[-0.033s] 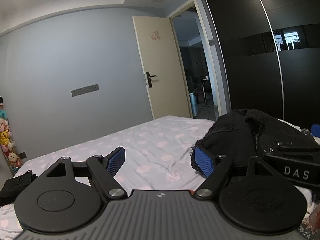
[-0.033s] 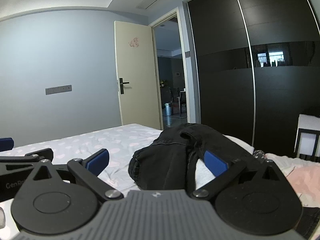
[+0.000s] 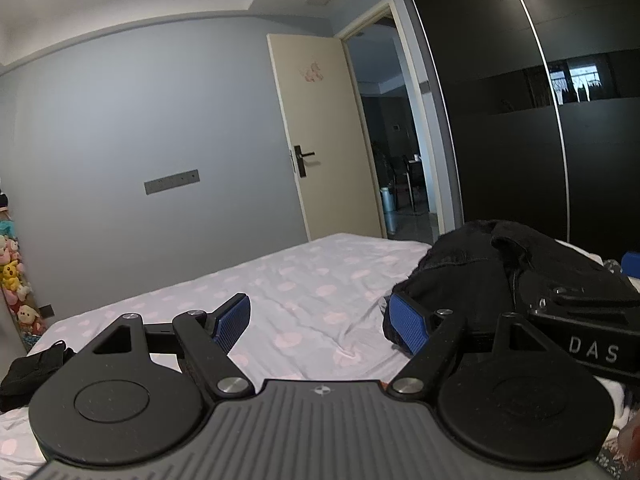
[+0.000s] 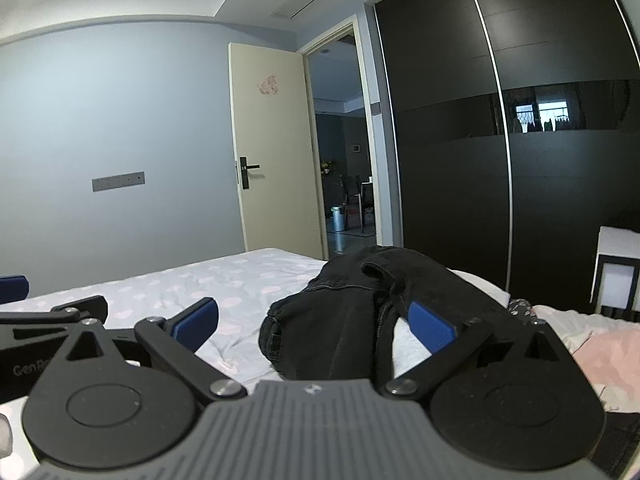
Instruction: Fold clothes
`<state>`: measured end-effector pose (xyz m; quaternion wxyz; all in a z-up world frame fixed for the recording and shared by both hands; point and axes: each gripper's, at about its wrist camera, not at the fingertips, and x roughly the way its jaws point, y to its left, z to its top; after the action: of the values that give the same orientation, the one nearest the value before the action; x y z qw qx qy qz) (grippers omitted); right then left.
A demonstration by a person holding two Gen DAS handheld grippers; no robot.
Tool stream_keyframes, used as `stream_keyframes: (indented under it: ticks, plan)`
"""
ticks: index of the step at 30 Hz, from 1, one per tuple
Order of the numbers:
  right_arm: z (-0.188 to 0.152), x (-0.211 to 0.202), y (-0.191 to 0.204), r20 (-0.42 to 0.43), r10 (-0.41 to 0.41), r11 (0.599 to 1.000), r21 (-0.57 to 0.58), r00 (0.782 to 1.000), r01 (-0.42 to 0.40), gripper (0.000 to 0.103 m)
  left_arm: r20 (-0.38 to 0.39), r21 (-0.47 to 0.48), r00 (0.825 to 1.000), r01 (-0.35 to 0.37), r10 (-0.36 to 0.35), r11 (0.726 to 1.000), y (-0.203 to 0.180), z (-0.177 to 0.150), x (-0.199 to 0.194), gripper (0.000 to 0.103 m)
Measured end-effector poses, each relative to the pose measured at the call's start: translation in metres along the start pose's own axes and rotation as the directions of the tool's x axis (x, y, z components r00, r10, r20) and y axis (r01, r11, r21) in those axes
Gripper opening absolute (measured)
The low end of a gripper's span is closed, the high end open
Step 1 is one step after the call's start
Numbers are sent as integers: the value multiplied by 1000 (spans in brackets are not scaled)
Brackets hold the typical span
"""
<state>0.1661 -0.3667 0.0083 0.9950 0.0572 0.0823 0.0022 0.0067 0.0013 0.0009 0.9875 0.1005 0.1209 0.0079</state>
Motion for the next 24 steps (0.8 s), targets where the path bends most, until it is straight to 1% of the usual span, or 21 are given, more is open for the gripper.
stream_keyframes:
  ticks: [3,6,7,9,11,12,17,20,24]
  plan:
    - [1,3,0,-4,-8,1000,-10,1000,8,102,-33,-20,999,22,-23,1000,3,4,11,91]
    - [3,14,5,-33,-3,1000,-19,999,2,102,-53,-35,998,38,-40,999,4,9,22,91]
    - [3,12,5,-23,1,1000,-17,1000,-1,102,-48,-32,998,37,-39,999,3,12,25,91]
    - [2,3,0,8,12,1000,0,1000,-12,102,7,-35,1000,15,-15,999,4,11,13,91]
    - [-1,8,-6,-4,37,999,33,999,-37,102,61,-47,998,1,2,999,4,3,-12,91]
    - [-1,8,-8,-5,47,998,47,999,-47,102,68,-49,998,-1,4,999,3,2,-15,91]
    - [-1,5,-8,1,48,998,51,999,-48,102,71,-43,997,3,0,999,0,3,-11,91]
    - [-1,10,-6,-12,45,998,51,999,-44,102,68,-40,998,14,-11,999,0,2,-6,91]
    - [-1,11,-7,3,11,1000,24,1000,-11,102,57,-50,998,38,-36,998,2,2,-3,90]
